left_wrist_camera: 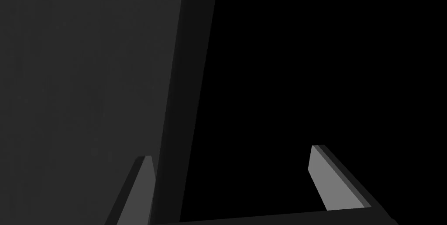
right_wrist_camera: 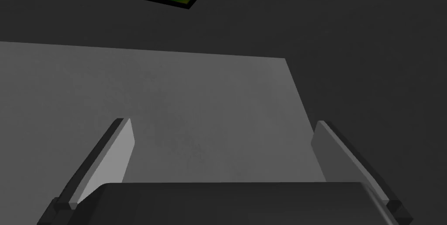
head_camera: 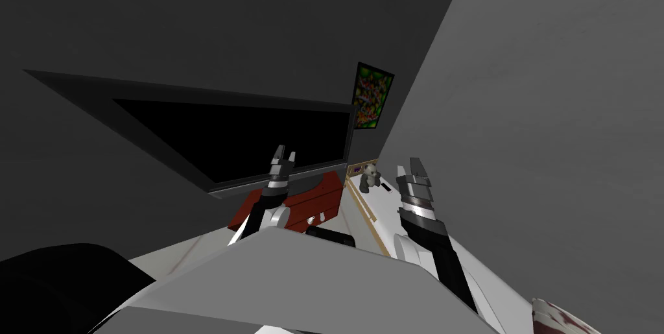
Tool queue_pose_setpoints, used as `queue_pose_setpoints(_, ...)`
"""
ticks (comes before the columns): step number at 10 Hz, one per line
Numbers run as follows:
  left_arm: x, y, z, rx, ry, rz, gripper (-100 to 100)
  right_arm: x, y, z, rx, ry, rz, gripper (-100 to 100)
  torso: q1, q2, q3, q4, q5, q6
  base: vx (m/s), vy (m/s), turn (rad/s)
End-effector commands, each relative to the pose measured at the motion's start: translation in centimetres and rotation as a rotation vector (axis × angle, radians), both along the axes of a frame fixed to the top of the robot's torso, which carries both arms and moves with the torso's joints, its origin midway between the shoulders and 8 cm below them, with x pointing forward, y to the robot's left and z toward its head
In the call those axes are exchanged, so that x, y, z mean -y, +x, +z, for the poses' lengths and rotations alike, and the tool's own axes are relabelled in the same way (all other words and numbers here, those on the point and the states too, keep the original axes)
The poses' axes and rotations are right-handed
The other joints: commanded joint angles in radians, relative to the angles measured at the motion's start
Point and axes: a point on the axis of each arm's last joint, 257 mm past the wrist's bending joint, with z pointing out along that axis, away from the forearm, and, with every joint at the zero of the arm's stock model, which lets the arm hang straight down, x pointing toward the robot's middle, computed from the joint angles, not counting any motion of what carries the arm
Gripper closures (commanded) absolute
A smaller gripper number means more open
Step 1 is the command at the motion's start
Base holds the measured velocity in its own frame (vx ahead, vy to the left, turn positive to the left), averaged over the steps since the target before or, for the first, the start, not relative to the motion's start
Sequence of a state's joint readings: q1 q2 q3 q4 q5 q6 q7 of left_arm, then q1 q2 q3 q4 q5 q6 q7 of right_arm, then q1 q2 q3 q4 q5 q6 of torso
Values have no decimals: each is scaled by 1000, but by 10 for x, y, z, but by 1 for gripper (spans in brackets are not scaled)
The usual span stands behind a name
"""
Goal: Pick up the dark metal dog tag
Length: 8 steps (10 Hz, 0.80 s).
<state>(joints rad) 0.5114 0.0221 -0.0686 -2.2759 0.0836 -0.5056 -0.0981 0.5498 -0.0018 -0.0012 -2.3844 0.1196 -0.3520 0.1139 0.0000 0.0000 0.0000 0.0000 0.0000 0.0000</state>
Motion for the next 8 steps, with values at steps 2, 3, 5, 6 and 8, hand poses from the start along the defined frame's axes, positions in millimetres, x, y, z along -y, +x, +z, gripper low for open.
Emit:
queue_pose_setpoints(2,5,9,-16,-39,85,0,-100,0,0,0,0,0,0,0,0,0,0,0,0,0,8,-10,-11)
queue_pose_setpoints(3,5,12,-24,-55,115,5,-100,0,0,0,0,0,0,0,0,-1,0,0,0,0,14,-15,-13)
queue_pose_setpoints(5,5,21,-41,-90,178,23,-100,0,0,0,0,0,0,0,-1,-1,-1,0,0,0,17,-20,-13)
queue_pose_setpoints(6,4,25,-51,-108,211,35,-100,0,0,0,0,0,0,0,-1,-1,-1,0,0,0,16,-23,-15)
queue_pose_setpoints(8,2,34,-72,-146,277,63,-100,0,0,0,0,0,0,0,-1,-1,-1,0,0,0,16,-26,-17)
